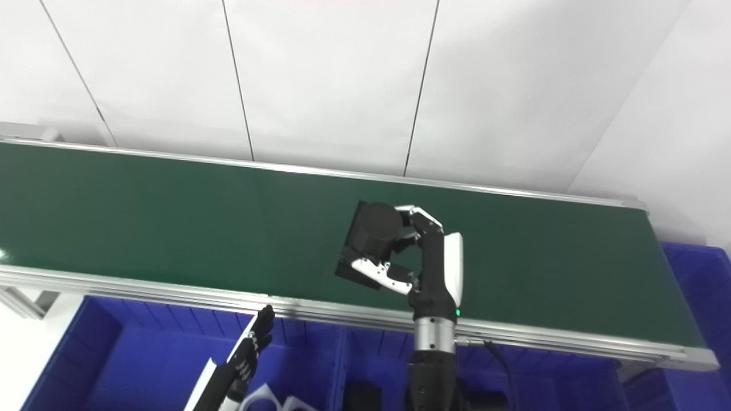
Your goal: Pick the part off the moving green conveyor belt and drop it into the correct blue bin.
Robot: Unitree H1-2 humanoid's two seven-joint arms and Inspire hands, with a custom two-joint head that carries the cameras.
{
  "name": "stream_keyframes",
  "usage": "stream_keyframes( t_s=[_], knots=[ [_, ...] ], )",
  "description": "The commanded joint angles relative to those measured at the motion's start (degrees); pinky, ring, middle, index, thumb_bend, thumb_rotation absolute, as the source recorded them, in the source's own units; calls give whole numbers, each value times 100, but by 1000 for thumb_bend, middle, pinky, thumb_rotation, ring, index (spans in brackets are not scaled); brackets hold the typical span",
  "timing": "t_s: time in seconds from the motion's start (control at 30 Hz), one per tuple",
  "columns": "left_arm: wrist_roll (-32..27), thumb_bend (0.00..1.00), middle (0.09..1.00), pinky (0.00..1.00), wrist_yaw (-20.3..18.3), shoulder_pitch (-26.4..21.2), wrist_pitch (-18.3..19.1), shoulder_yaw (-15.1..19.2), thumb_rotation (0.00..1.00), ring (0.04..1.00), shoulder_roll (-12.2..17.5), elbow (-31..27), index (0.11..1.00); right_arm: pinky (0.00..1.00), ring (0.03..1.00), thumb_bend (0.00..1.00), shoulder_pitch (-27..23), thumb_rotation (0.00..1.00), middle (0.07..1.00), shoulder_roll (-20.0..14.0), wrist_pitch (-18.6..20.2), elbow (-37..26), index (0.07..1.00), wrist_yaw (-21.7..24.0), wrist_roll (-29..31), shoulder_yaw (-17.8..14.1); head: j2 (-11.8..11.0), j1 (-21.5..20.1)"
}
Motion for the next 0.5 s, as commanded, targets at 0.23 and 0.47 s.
stream_keyframes(
  t_s=[0.23,0.47],
  knots=[
    [164,781,1000,984,-24,18,-213,115,1000,986,-204,-281,981,398,435,512,802,0,519,-513,-276,-506,488,528,229,-130,230,104],
    [150,764,1000,972,-70,-137,-213,267,1000,994,-236,-281,987,377,423,512,1236,0,507,-763,-413,-377,502,583,141,-224,376,93]
  ],
)
